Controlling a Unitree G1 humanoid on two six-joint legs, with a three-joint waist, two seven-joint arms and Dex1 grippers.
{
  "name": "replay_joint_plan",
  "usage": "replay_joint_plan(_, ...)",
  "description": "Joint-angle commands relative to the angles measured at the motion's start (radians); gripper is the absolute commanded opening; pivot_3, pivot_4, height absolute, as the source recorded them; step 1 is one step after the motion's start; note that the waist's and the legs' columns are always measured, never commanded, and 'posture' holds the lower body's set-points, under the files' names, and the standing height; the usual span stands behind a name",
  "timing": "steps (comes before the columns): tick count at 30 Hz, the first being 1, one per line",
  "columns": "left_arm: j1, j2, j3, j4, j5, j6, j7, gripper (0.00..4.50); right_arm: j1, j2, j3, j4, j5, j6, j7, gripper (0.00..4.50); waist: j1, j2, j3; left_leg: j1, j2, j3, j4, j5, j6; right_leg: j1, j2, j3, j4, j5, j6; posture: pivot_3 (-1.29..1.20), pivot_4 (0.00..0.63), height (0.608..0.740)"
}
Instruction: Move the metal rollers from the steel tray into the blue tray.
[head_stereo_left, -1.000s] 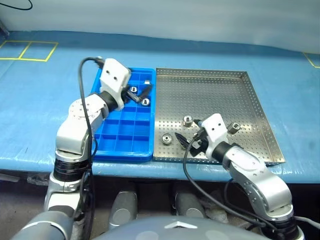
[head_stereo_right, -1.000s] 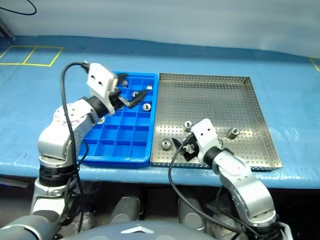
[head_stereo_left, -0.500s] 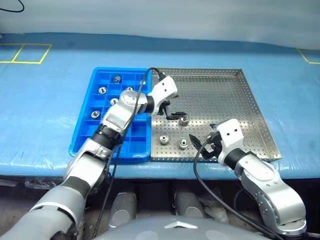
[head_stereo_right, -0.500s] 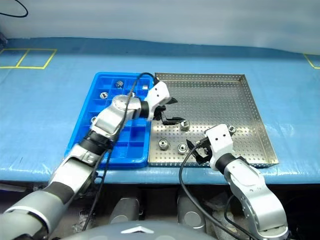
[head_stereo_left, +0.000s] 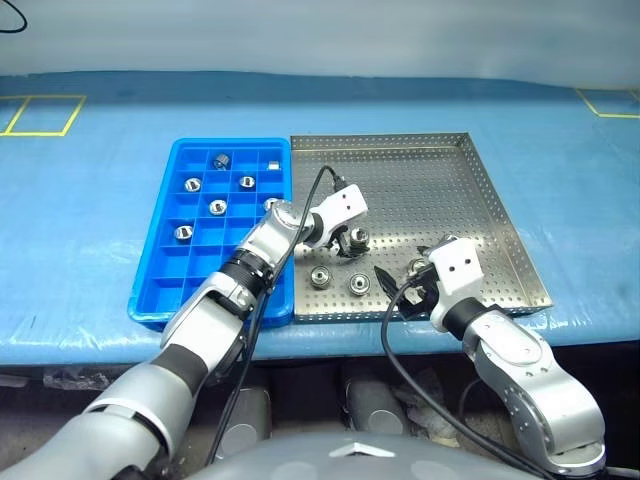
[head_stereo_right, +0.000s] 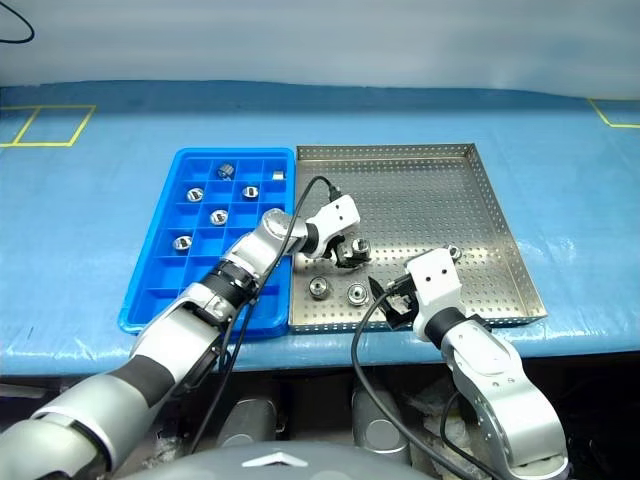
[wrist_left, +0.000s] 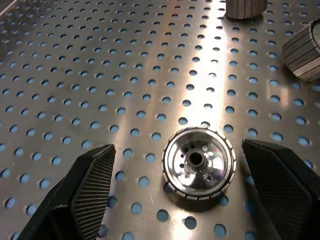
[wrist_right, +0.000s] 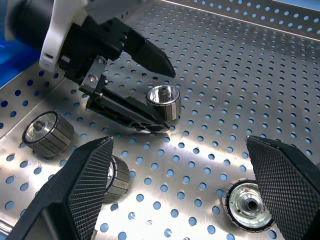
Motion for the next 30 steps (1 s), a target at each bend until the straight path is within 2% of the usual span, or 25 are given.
replay_joint_plan(1,-0.030,-0.019,0.023,0.010,0.010,-0.025,0.001,3.61,-0.009,0.003,-0.006,-0.035,0.000,-0.010,-0.001,4.50,0.001,0.000,0.000,0.000,0.000,0.000,0.000,0.000,0.000,0.000,0.000,0.000,0.000,0.001,0.001,-0.15,0.150,0.740)
replay_joint_plan(6,-0.012,-0.030,0.071,-0.013,-0.018,-0.042,0.012,1.91,-0.017,0.003,0.000,-0.029,0.001,-0.011,0.001,4.50,-0.001,0.000,0.000,0.000,0.000,0.000,0.000,0.000,0.000,0.000,0.000,0.000,0.000,0.002,0.003,-0.14,0.150,0.740)
replay_joint_plan(7,-0.006,-0.029,0.083,-0.027,-0.025,-0.046,0.015,1.76,-0.019,0.003,0.002,-0.028,0.000,-0.011,0.001,4.50,-0.001,0.000,0.000,0.000,0.000,0.000,0.000,0.000,0.000,0.000,0.000,0.000,0.000,0.002,0.003,-0.14,0.150,0.740)
replay_joint_plan(13,0.031,-0.012,0.180,-0.166,-0.070,-0.032,0.071,1.76,-0.031,0.003,0.017,-0.021,0.002,-0.009,0.004,4.50,0.001,0.000,0.000,0.000,0.000,0.000,0.000,0.000,0.000,0.000,0.000,0.000,0.000,0.002,0.004,-0.13,0.150,0.740)
replay_joint_plan(17,0.097,0.023,0.290,-0.390,-0.108,0.025,0.180,1.76,-0.057,0.001,0.043,-0.010,0.007,-0.007,0.017,4.50,0.002,0.000,0.000,0.000,0.000,0.000,0.000,0.000,0.000,0.000,0.000,0.000,0.000,0.002,0.004,-0.10,0.150,0.740)
replay_joint_plan(24,0.307,0.105,0.424,-0.807,-0.119,0.200,0.351,1.76,-0.135,0.014,0.132,0.037,0.008,-0.036,0.055,4.50,0.011,0.001,0.000,0.002,0.001,0.000,-0.001,0.000,0.000,0.001,0.000,0.000,0.001,0.002,0.004,0.00,0.150,0.740)
replay_joint_plan(30,0.517,0.188,0.470,-1.076,-0.112,0.304,0.419,1.76,-0.198,0.004,0.252,0.116,-0.029,-0.140,0.124,4.50,0.054,0.000,0.000,0.002,0.001,-0.002,-0.001,0.000,0.000,0.002,0.000,-0.002,0.001,0.002,0.003,0.08,0.150,0.740)
